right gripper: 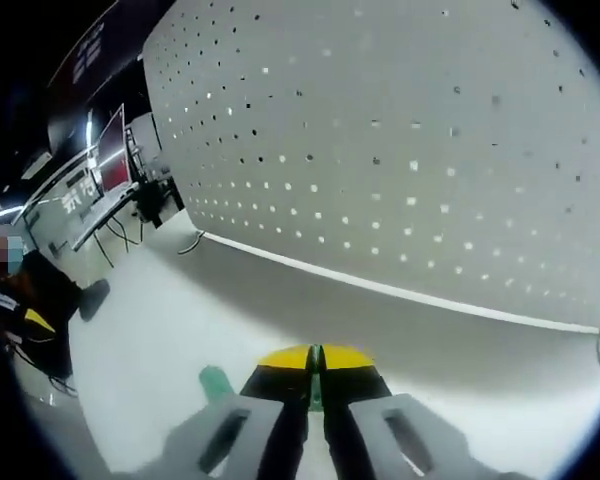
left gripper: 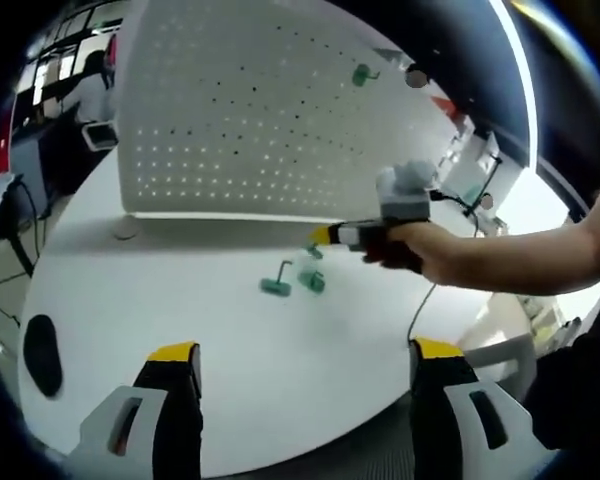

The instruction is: Insert the hook assembly into the mounting plate slot until the hook locks in place.

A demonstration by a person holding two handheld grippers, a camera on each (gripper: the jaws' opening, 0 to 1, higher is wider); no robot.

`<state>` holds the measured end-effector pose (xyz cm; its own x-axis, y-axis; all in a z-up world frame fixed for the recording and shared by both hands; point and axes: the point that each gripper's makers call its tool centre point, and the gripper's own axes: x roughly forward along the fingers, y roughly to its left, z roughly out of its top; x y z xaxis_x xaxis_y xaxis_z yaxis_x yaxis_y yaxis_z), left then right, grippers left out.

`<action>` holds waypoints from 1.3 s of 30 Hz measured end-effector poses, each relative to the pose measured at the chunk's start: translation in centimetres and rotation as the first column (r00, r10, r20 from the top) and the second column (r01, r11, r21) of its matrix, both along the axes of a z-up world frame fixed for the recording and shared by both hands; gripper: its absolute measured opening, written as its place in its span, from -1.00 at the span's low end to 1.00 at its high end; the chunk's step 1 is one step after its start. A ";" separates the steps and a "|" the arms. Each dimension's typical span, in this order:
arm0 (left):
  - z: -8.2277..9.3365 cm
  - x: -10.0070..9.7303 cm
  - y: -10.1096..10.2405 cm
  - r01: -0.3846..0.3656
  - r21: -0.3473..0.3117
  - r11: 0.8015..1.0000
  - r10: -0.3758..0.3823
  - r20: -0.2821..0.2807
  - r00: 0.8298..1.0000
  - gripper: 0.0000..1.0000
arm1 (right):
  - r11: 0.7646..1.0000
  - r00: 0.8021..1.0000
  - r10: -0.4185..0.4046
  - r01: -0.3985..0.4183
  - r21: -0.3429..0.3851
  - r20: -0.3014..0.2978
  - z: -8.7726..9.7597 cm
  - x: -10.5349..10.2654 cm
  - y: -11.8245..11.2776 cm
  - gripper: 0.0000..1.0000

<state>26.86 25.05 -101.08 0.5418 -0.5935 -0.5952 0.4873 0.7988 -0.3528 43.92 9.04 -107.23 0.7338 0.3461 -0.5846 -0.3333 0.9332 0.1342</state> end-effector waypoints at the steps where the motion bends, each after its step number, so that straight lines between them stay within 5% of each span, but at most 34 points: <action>1: 0.1 0.0 -0.1 0.000 -0.002 1.000 0.000 0.004 1.000 0.74 | 1.000 1.000 0.002 -0.002 0.006 0.011 0.5 0.0 0.0 -1.00; 15: 3.1 0.3 -1.6 0.030 -0.011 1.000 -0.029 0.084 0.996 0.73 | 0.997 0.989 0.022 -0.032 0.071 0.144 7.3 -1.6 0.6 -1.00; 22: 5.1 1.2 -2.0 0.020 -0.016 1.000 -0.018 0.136 0.991 0.73 | 0.989 0.963 0.070 -0.102 0.109 0.261 12.3 -4.0 2.1 -1.00; 28: 6.4 1.6 -3.3 0.036 -0.052 0.998 -0.027 0.159 0.987 0.71 | 0.953 0.955 -0.006 -0.084 0.291 0.295 16.5 -7.4 2.9 -1.00; 39: 7.3 1.5 -6.2 0.083 -0.107 0.991 -0.065 0.161 0.985 0.53 | 0.909 0.952 -0.039 -0.092 0.407 0.303 18.0 -12.9 3.5 -1.00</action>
<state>28.32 18.89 -93.73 0.5751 -0.6939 -0.4333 0.5998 0.7178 -0.3535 31.06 12.56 -89.25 0.8371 0.5288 -0.1405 -0.4427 0.8055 0.3941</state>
